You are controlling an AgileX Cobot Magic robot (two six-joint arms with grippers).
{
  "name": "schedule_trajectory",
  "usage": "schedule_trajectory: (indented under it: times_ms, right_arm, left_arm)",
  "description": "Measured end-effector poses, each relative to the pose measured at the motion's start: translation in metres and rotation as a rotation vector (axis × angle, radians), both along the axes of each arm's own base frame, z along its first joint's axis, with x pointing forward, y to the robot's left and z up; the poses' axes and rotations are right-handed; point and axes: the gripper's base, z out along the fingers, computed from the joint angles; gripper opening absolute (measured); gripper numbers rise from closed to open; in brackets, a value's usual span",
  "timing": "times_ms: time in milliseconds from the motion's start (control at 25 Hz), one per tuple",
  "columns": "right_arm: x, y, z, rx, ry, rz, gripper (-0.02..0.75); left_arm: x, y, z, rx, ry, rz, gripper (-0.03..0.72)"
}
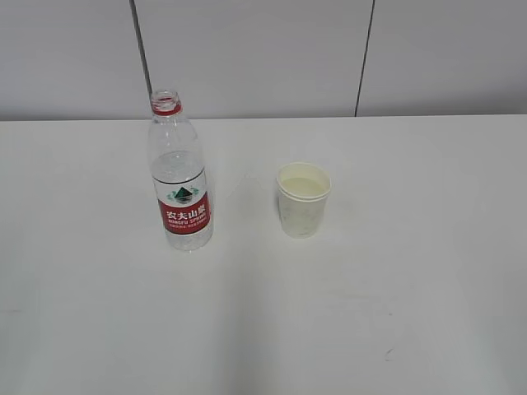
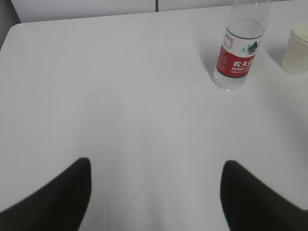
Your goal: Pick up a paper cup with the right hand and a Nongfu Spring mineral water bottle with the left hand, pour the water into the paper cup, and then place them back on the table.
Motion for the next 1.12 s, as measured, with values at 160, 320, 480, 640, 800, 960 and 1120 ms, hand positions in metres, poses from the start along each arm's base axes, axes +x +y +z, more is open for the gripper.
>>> schedule_trajectory:
  times_ms: [160, 320, 480, 640, 800, 960, 1120]
  right_arm:
    - [0.0001, 0.0004, 0.0000, 0.000, 0.000, -0.035, 0.588]
    - [0.0003, 0.0008, 0.0000, 0.000, 0.000, -0.073, 0.588]
    - [0.0003, 0.0008, 0.0000, 0.000, 0.000, -0.076, 0.588]
    - [0.0003, 0.0008, 0.0000, 0.000, 0.000, -0.076, 0.588]
    - [0.0003, 0.0008, 0.0000, 0.000, 0.000, -0.076, 0.588]
    - [0.0003, 0.0008, 0.0000, 0.000, 0.000, -0.076, 0.588]
    - [0.0003, 0.0008, 0.0001, 0.000, -0.002, -0.076, 0.588]
  left_arm:
    - [0.0000, 0.0000, 0.0000, 0.000, 0.000, 0.000, 0.507]
    - [-0.0001, -0.0003, 0.0000, 0.000, 0.000, 0.026, 0.500]
    - [-0.0001, -0.0005, 0.0000, 0.000, 0.000, 0.048, 0.499]
    - [-0.0001, -0.0005, 0.0000, 0.000, 0.000, 0.049, 0.499]
    - [-0.0001, -0.0005, 0.0000, 0.000, 0.000, 0.049, 0.498]
    - [-0.0001, -0.0005, 0.0000, 0.000, 0.000, 0.049, 0.496]
    - [-0.0001, -0.0005, 0.0000, 0.000, 0.000, 0.049, 0.495]
